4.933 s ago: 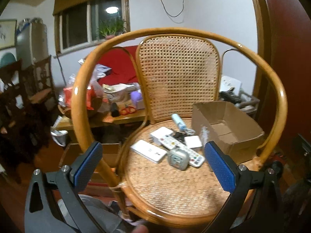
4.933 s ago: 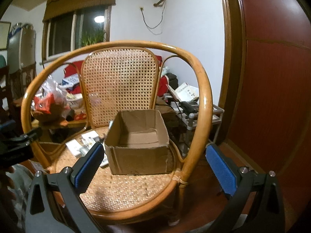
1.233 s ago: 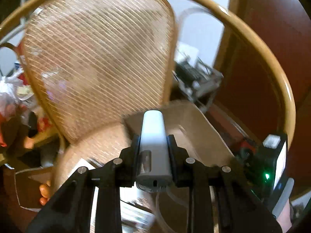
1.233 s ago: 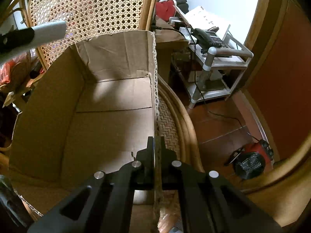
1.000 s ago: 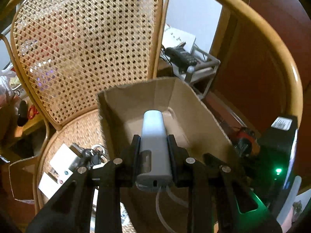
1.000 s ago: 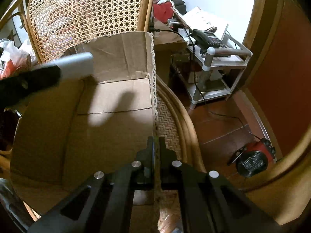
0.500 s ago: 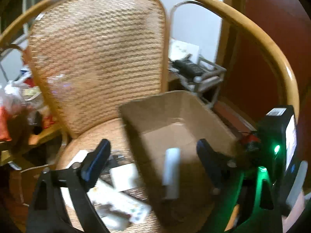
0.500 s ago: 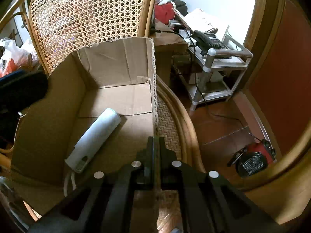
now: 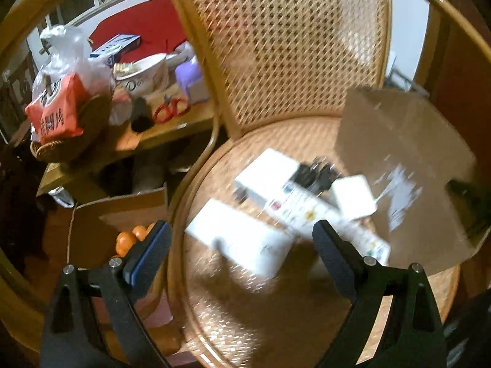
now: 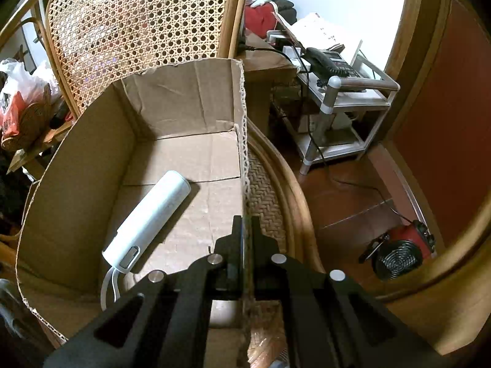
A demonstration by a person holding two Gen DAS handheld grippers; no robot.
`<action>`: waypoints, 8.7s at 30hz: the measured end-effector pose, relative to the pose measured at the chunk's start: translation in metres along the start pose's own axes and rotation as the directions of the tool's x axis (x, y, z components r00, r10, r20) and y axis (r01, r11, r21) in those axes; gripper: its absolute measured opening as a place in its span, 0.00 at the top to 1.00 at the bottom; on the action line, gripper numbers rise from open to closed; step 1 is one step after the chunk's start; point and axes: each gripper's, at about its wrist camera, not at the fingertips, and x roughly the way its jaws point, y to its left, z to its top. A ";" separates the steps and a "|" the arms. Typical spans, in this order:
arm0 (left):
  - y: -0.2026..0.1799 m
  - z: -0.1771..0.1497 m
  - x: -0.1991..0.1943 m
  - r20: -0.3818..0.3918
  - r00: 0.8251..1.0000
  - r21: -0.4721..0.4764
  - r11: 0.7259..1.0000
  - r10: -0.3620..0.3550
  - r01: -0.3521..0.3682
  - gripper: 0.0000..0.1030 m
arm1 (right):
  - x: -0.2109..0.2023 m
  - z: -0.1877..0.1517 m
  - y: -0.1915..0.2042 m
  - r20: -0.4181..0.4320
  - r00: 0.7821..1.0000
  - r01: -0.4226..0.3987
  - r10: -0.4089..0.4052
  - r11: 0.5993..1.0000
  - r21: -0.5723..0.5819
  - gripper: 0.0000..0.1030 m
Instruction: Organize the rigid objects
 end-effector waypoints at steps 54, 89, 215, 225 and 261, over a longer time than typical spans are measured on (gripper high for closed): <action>-0.078 0.079 -0.095 0.223 0.901 0.124 0.928 -0.371 0.351 0.47 | 0.000 0.000 0.006 -0.002 1.000 0.011 -0.011 1.000 -0.010 0.95; -0.038 0.017 0.027 -0.069 0.995 -0.149 0.987 -0.066 0.055 0.17 | -0.001 0.002 0.007 -0.005 1.000 0.005 -0.005 1.000 -0.005 0.95; -0.042 0.004 -0.009 -0.132 0.940 0.086 0.941 -0.314 0.327 0.62 | 0.001 0.002 0.004 0.006 1.000 0.006 -0.006 1.000 -0.023 0.96; -0.120 0.080 -0.058 -0.031 0.920 0.190 0.901 -0.392 0.390 0.62 | 0.000 0.001 0.001 0.019 1.000 0.002 -0.002 1.000 -0.003 0.96; 0.006 0.021 0.030 -0.041 0.999 0.022 0.999 -0.029 0.030 0.17 | -0.003 -0.002 0.001 0.014 1.000 0.003 -0.003 1.000 -0.012 0.96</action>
